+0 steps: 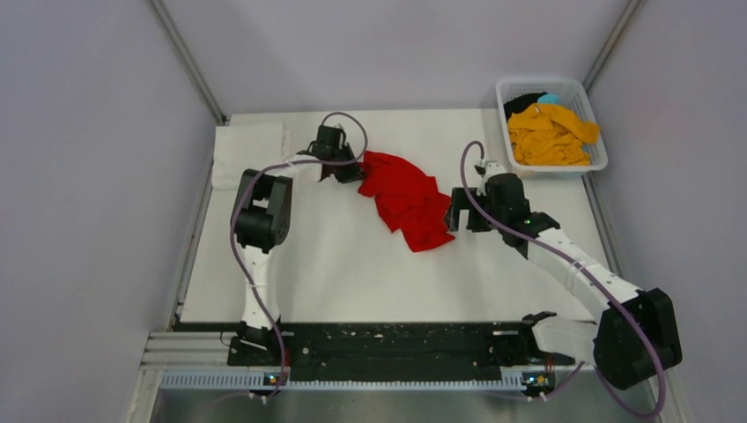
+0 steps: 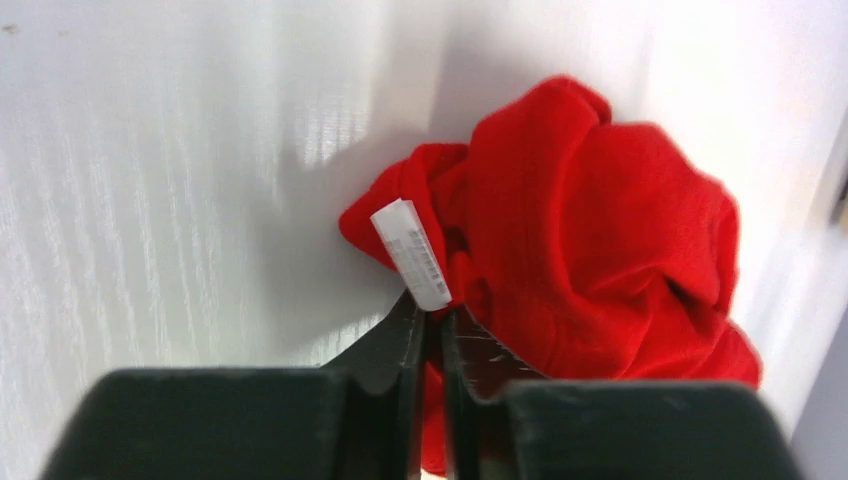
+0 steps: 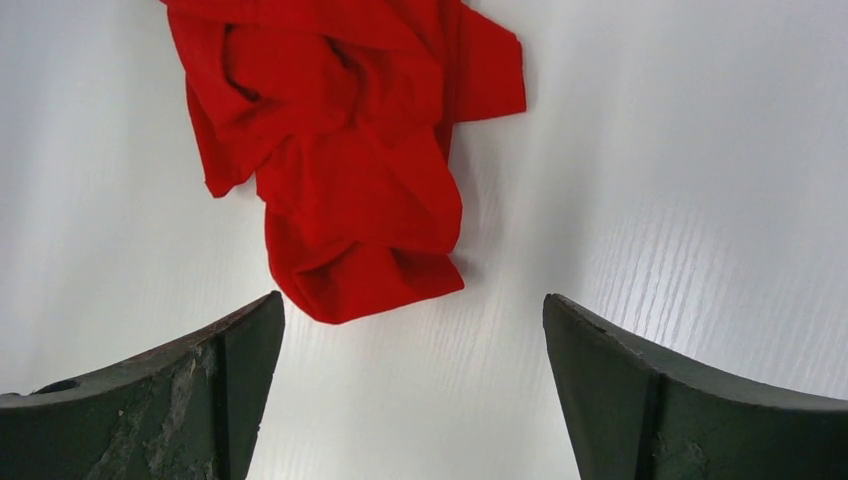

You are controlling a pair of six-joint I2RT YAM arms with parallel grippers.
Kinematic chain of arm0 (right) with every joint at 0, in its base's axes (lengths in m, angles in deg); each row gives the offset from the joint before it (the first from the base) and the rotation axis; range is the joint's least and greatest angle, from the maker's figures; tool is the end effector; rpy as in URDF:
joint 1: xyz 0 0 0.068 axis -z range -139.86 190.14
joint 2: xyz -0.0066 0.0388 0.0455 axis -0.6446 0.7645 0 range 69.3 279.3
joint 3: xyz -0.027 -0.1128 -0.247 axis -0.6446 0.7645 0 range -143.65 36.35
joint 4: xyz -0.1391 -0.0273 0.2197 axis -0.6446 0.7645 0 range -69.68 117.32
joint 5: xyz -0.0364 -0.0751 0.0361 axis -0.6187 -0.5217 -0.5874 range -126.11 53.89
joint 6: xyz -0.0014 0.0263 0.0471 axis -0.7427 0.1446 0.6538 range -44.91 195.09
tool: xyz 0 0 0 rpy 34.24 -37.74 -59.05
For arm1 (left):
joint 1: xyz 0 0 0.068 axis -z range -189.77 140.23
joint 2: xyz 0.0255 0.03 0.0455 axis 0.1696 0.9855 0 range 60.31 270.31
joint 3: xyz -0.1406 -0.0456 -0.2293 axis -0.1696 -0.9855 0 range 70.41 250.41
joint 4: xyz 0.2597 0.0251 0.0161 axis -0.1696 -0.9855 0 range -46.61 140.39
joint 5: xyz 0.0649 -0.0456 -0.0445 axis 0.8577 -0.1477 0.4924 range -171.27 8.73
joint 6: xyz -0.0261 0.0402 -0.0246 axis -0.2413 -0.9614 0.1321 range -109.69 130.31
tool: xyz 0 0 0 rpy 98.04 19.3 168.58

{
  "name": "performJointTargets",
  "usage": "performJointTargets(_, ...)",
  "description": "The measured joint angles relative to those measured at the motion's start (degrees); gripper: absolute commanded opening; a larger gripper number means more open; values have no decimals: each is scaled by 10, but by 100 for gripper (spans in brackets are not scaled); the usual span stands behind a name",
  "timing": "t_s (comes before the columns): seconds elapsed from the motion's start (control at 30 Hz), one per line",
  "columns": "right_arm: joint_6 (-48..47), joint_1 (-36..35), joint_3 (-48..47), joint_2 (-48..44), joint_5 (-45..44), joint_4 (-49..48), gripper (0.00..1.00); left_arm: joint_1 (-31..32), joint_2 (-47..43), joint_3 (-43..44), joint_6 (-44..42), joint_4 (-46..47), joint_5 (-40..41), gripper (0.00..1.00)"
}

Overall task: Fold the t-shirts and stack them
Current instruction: Flatten out the tshirt

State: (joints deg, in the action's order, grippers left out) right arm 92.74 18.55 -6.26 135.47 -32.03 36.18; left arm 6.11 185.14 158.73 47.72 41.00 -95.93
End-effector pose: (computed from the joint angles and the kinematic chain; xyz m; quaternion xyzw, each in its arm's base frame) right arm 0.2283 0.0930 0.2426 -0.0462 0.9025 0.1736 0.3914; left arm 0.4582 -0.1397 0.1548 -0.1247 0.9121 -0.2726 0.2797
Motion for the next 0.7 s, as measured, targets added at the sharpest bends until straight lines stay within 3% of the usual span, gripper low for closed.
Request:
performJointTargets(0.23,16,0,9,42,26,-16,94,0,7,-3,17,17,-27,0)
performJointTargets(0.4,21,0,10,113,57,-28,88,-3,-55,-89,17,37,-24,0)
performJointTargets(0.7,12,-1,-16,231,133,-67,42,-18,-210,-179,16,51,-14,0)
